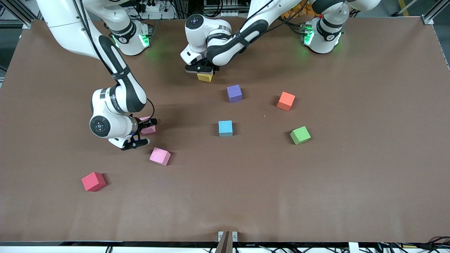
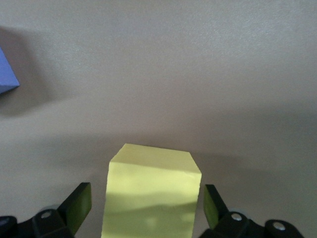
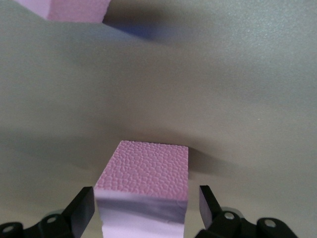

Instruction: Arrange blocks into number 1

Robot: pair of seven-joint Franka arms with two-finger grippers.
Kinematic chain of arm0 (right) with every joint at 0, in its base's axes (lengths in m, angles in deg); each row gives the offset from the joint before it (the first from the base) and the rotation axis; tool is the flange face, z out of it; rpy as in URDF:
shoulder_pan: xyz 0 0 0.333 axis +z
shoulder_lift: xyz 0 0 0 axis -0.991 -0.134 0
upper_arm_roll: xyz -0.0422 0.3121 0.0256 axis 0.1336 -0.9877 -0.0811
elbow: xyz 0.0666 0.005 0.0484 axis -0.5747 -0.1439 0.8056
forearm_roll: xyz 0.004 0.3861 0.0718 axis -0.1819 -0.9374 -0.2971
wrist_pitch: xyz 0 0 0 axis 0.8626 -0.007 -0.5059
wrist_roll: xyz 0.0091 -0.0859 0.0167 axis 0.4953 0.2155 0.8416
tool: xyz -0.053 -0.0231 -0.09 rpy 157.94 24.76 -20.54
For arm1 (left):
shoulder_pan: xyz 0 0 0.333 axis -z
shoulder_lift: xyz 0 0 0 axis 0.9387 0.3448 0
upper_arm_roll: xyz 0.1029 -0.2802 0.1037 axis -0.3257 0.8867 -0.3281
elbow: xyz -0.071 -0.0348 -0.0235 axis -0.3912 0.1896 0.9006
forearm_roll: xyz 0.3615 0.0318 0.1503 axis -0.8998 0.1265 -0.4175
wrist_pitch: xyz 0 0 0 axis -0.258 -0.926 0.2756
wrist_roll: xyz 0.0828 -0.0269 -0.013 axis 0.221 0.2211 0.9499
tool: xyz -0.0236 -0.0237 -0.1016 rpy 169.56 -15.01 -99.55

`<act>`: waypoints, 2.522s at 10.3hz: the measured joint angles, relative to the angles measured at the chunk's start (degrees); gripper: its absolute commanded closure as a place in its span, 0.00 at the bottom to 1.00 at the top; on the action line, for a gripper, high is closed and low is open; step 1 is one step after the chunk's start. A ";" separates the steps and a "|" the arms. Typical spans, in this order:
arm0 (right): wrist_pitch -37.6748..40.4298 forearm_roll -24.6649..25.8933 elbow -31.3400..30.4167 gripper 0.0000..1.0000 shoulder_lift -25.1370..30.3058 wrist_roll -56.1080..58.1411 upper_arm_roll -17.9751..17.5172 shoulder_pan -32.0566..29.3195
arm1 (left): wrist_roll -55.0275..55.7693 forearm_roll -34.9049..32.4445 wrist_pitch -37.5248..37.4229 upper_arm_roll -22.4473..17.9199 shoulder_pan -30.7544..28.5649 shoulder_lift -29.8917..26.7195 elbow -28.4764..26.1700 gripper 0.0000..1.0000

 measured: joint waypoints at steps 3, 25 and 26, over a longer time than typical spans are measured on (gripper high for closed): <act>-0.14 0.00 -0.04 0.34 -0.05 0.01 0.39 -0.47 | 2.30 0.08 -0.02 0.02 0.66 1.00 0.77 1.00; 0.03 -0.04 2.97 0.33 6.81 -21.50 1.36 -0.30 | -3.00 2.87 -0.66 -7.88 2.39 6.23 14.43 0.00; 0.03 -0.04 2.97 0.33 6.81 -21.61 1.34 -0.25 | -2.92 2.87 -1.22 -7.86 2.45 6.18 14.86 0.00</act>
